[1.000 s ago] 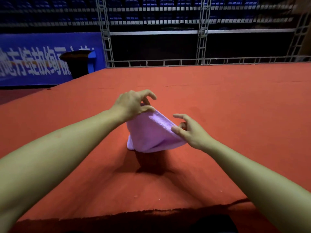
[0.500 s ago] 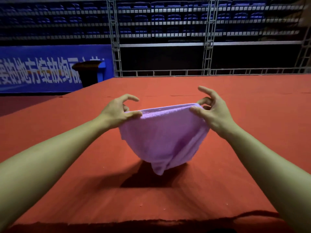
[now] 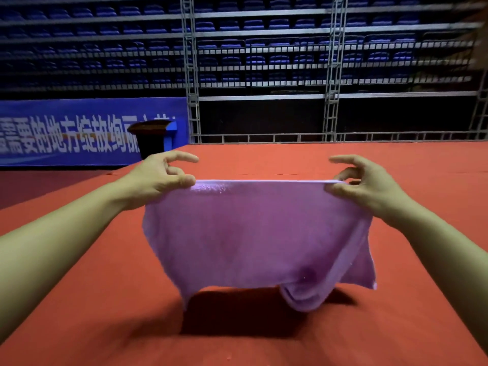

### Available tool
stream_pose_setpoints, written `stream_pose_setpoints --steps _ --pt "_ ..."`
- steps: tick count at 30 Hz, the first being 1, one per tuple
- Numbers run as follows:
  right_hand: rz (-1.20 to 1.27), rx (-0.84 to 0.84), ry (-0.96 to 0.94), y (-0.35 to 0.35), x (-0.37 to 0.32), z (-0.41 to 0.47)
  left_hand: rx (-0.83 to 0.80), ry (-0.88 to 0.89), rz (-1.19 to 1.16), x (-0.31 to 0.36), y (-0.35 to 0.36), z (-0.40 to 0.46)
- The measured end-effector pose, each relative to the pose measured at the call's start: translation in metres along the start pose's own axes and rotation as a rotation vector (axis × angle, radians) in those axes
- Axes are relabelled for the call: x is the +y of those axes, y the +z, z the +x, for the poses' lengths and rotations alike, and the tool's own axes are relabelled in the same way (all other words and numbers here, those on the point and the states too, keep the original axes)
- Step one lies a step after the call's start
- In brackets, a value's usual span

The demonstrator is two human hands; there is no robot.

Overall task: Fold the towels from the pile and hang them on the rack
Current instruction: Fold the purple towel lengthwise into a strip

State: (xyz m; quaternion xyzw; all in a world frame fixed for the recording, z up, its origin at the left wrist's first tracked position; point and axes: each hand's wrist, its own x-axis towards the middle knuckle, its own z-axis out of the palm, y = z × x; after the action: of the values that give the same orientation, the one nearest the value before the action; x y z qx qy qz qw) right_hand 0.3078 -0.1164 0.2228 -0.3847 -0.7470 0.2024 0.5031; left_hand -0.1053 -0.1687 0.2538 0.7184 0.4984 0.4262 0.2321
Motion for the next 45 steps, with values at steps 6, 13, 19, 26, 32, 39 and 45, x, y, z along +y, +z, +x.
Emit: stream_pose_setpoints --steps 6,13,19,26,32,39,45 --pt "-0.150 -0.252 0.152 0.047 0.067 0.019 -0.094 -0.197 0.037 -0.077 0.018 0.015" --pt "-0.219 -0.270 0.118 0.091 0.130 0.024 0.124 -0.180 0.050 -0.160 0.039 0.033" --pt "-0.252 -0.272 0.167 0.119 0.162 0.062 0.147 -0.179 0.204 -0.183 0.037 0.078" --pt "-0.108 0.118 -0.076 0.086 0.082 0.189 0.501 0.065 0.252 -0.098 -0.052 0.164" --pt "-0.119 0.054 -0.210 0.092 0.055 0.147 0.597 0.098 0.326 -0.103 -0.059 0.103" --pt "-0.252 -0.320 -0.154 0.162 0.140 -0.028 0.296 -0.185 0.456 -0.240 0.023 -0.051" --pt "-0.286 -0.512 -0.020 0.178 0.166 -0.139 0.101 -0.235 0.605 -0.281 0.054 -0.142"
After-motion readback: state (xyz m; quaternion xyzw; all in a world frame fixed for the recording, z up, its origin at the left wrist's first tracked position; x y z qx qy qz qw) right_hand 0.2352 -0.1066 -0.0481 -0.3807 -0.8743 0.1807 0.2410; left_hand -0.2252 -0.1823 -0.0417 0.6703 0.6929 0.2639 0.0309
